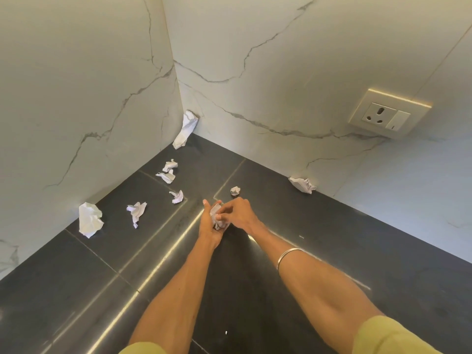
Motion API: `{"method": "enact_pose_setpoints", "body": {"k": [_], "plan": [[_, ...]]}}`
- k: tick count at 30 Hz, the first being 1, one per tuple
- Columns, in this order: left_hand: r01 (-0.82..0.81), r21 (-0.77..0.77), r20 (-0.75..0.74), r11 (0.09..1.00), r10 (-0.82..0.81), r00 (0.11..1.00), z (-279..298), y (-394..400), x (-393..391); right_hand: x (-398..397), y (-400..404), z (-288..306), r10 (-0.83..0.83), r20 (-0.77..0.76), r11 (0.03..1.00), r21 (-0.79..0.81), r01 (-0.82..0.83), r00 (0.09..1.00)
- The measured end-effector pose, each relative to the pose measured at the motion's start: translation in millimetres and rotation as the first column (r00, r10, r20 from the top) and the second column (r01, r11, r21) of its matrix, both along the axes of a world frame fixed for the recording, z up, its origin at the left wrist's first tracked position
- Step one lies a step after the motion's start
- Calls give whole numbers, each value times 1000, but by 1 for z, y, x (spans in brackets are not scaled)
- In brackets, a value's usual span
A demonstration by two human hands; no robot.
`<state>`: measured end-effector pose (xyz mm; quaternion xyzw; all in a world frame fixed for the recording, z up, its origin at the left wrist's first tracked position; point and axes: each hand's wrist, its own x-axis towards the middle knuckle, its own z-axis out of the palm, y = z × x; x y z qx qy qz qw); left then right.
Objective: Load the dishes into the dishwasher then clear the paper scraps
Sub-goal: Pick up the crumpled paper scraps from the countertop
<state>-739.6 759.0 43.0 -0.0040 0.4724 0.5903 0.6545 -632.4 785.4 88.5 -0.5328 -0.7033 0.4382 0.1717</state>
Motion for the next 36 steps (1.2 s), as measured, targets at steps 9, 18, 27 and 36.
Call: {"method": "enact_pose_setpoints", "body": {"k": [9, 18, 27, 36], "plan": [[-33, -44, -133, 998, 27, 991, -14, 4, 5, -17, -10, -1, -73, 13, 980, 186, 70, 997], [-92, 4, -51, 996, 92, 994, -17, 11, 9, 0, 37, 4, -242, 103, 931, 306, 201, 965], [38, 74, -24, 997, -37, 999, -11, 2, 3, -8, 42, -29, -213, 258, 961, 229, 155, 942], [18, 60, -13, 998, -17, 1000, -5, -10, 23, 28, 5, -6, -340, -161, 929, 92, 357, 926]]}}
